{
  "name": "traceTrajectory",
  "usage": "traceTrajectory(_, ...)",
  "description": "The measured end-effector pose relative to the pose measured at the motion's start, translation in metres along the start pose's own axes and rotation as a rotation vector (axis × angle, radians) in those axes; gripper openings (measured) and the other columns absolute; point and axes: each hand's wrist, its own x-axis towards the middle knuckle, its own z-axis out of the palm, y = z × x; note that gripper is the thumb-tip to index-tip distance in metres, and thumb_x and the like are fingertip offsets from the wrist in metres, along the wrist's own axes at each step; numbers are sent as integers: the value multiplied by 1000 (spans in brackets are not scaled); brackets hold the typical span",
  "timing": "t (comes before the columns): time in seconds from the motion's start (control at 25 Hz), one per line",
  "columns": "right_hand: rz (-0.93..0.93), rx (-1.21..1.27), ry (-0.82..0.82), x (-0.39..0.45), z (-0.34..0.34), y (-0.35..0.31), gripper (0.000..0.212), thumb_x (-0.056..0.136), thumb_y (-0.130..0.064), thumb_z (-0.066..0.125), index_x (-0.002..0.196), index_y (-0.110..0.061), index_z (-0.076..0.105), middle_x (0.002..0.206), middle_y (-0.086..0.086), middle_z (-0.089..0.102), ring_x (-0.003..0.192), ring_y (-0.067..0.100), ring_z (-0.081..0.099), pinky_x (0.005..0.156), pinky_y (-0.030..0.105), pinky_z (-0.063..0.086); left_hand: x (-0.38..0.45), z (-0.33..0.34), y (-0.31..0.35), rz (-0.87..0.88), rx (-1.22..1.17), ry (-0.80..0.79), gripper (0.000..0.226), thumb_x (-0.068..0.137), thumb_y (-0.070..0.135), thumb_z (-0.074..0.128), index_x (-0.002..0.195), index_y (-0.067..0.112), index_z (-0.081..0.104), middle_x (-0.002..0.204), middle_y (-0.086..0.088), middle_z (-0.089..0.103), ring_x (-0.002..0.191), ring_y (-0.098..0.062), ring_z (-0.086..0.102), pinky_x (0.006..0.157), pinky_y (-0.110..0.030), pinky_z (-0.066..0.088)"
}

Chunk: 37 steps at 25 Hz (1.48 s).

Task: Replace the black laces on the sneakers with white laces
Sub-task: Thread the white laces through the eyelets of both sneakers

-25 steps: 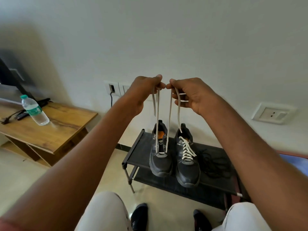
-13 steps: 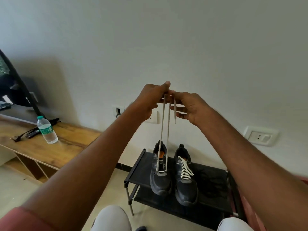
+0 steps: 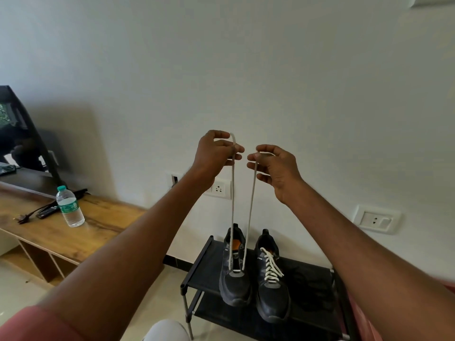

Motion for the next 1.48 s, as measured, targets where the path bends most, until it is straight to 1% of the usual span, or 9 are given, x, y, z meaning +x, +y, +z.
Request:
traceTrajectory(0.12,-25,15,35,4,5,-5,27,96,-9,72,121,-16,64,94,2,82,89,21,79,77,35,59,2,3,3,6,-14,0,29,93,8,75,120,4,63,97,-9,80,88,-24,78,82,-35,63)
traceTrajectory(0.28,-2,47,46,10,5,-8,16,97,-12,73,113,-12,73,94,3,82,90,20,79,80,35,61,4,11,5,2,-1,32,11,98,13,70,106,5,73,92,-8,80,88,-24,78,84,-38,64)
traceTrajectory(0.48,63,196,7,13,5,-16,17,96,-17,75,112,-12,77,97,4,79,90,18,77,75,32,58,7,20,10,-1,-4,60,12,98,19,72,105,10,76,88,-9,79,85,-27,78,81,-38,65)
traceTrajectory(0.64,35,135,21,10,9,-23,15,96,-18,75,110,-14,78,96,4,80,86,18,78,72,31,59,9,24,14,-6,-8,94,9,95,22,76,100,14,79,89,-7,79,89,-28,77,75,-34,62)
traceTrajectory(0.72,9,92,38,10,12,-26,14,95,-20,77,109,-16,78,96,2,81,88,18,78,72,31,58,11,27,18,-6,19,116,7,93,21,77,95,14,80,89,-7,79,85,-24,75,73,-32,61)
traceTrajectory(0.92,-21,24,45,8,15,-37,10,93,-20,78,103,-21,78,96,0,81,89,18,78,75,32,54,12,28,29,-10,61,154,5,92,19,78,95,16,81,85,-1,79,84,-20,75,68,-29,58)
traceTrajectory(1.12,-22,-20,47,7,15,-45,14,92,-20,79,106,-19,78,100,2,81,99,24,77,73,32,52,11,24,37,-14,105,167,5,92,22,78,93,19,82,82,3,79,82,-17,74,64,-25,52)
traceTrajectory(1.4,26,-10,59,4,17,-51,13,88,-20,84,100,-22,79,106,1,78,102,21,72,73,32,50,11,24,48,-54,96,153,4,92,16,77,93,16,81,87,0,79,82,-14,73,59,-20,48)
traceTrajectory(1.48,28,-27,62,5,17,-51,12,89,-20,83,100,-22,79,106,1,79,101,21,71,74,32,50,10,24,48,-59,98,148,4,92,17,78,93,14,81,89,-1,79,85,-17,73,62,-22,48)
